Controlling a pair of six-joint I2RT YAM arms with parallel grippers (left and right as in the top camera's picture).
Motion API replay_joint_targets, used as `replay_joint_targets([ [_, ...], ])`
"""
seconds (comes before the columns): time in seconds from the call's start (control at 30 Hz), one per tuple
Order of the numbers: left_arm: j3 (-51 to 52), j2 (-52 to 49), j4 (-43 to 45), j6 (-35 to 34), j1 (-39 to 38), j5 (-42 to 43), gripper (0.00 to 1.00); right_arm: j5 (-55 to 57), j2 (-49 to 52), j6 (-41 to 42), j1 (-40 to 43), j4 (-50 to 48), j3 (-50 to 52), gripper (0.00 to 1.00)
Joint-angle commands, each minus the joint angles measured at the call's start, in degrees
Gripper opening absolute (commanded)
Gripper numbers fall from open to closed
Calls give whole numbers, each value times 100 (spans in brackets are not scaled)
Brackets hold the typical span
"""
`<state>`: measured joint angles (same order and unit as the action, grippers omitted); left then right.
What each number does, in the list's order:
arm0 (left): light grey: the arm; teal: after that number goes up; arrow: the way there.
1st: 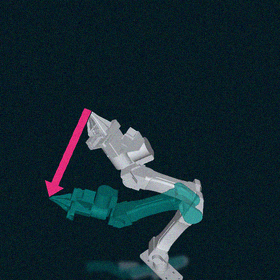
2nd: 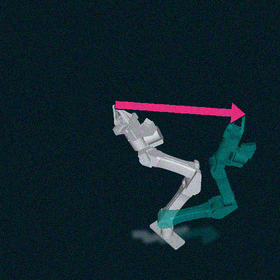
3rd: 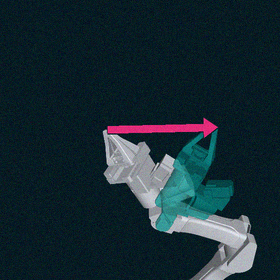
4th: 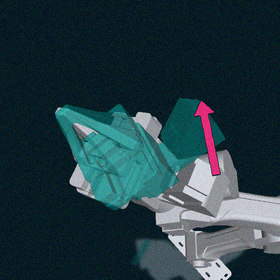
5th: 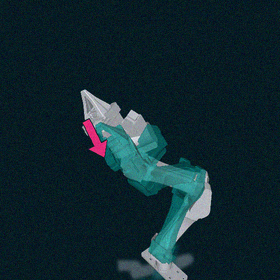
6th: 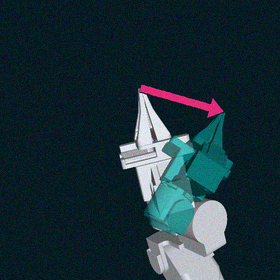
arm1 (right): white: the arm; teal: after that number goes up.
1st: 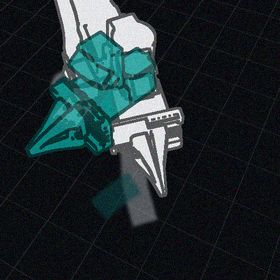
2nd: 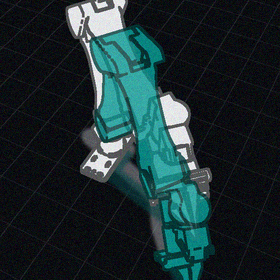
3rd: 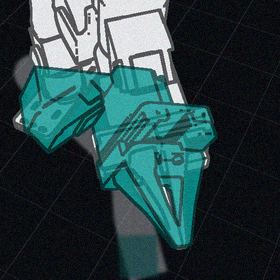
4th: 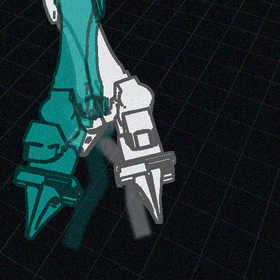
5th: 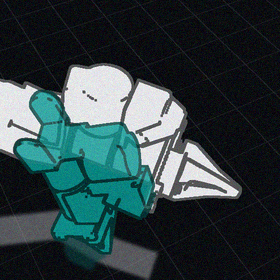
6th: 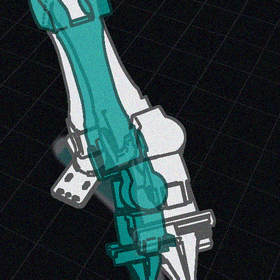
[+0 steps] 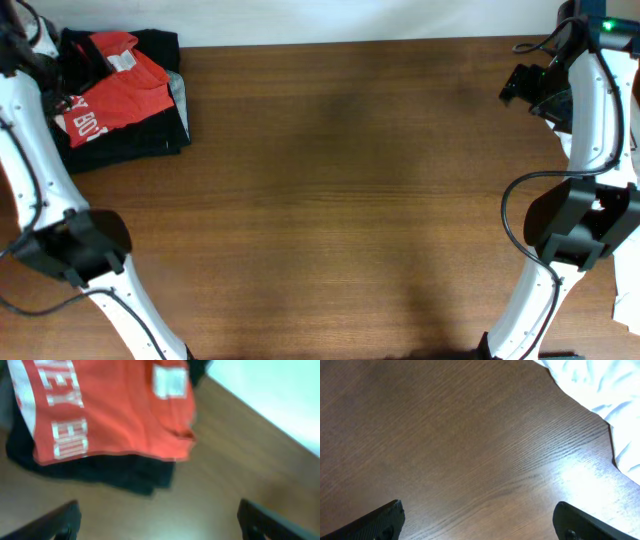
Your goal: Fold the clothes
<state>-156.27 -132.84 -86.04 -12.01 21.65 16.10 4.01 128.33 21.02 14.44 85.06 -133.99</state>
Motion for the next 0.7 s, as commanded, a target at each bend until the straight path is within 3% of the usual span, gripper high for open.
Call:
replay_joint_targets([
  [0.0,-26,944,-656,140,-96,474,99,9,-68,33,-15,2,-33,98],
  [0.1,-24,1585,-1067,363,-411,520,99,11,-68,33,-15,2,-33,99],
  [0.3,245,3106,-1067,763,-1438,509,99,9,-68,31,-15,2,-33,98],
  [0.57,3803,5324,-1067,758,-1978,407,99,9,-68,31,-15,2,-33,98],
  [0.67,4317,5589,-1067,763,-1978,328,99,9,-68,31,-15,2,-33,98],
])
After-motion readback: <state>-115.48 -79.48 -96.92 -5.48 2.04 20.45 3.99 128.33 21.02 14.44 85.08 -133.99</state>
